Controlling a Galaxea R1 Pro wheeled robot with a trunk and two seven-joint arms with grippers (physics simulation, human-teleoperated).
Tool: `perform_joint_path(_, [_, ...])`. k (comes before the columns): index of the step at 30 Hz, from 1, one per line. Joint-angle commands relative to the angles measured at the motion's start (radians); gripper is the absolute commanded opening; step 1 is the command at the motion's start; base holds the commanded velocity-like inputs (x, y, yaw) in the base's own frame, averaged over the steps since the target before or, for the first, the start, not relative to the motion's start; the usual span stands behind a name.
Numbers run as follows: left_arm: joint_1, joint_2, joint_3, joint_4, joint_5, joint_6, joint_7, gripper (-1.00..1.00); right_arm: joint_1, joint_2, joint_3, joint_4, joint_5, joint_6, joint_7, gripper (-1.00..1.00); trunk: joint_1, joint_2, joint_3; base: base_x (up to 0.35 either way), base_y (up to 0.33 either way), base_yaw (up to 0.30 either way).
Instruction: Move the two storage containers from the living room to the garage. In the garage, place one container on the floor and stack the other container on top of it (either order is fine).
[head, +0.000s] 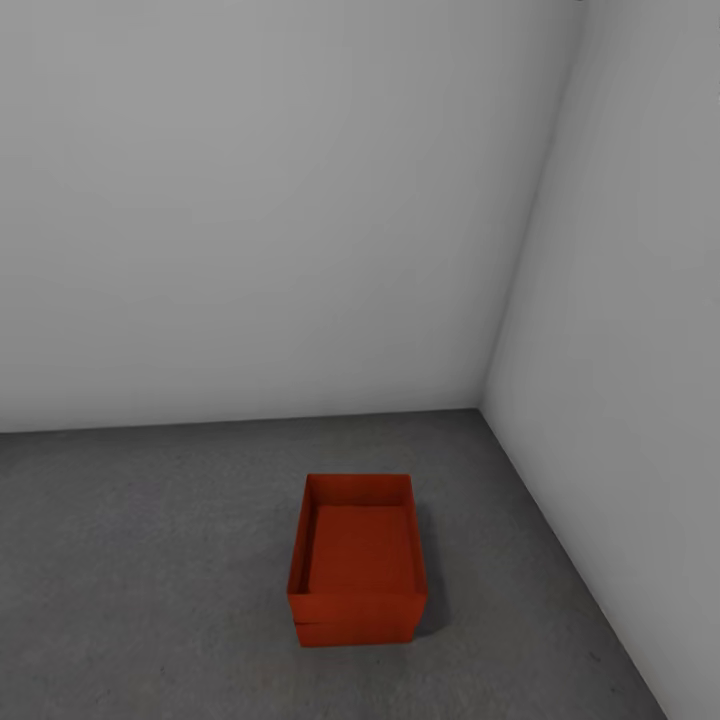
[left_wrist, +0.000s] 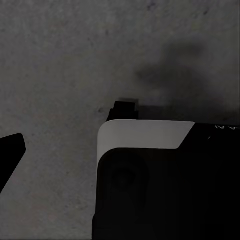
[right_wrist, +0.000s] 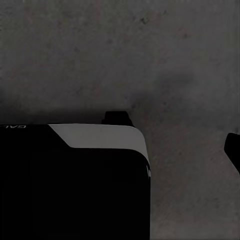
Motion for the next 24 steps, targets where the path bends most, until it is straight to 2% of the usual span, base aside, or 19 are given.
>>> perform_joint_path(1, [-0.001,0.0,0.002,0.0,0.003,0.003,0.003,1.0,-0.001,0.001,0.008,0.003,-0.01,-0.006,0.0,1.0,0.0,-0.001,0.001,0.0,0.0,0.0])
perform_joint_path(24, [-0.001,0.0,0.002,0.0,0.003,0.003,0.004,1.0,-0.001,0.0,0.008,0.003,-0.01,-0.005,0.039,1.0,0.0,-0.001,0.036,0.0,0.0,0.0])
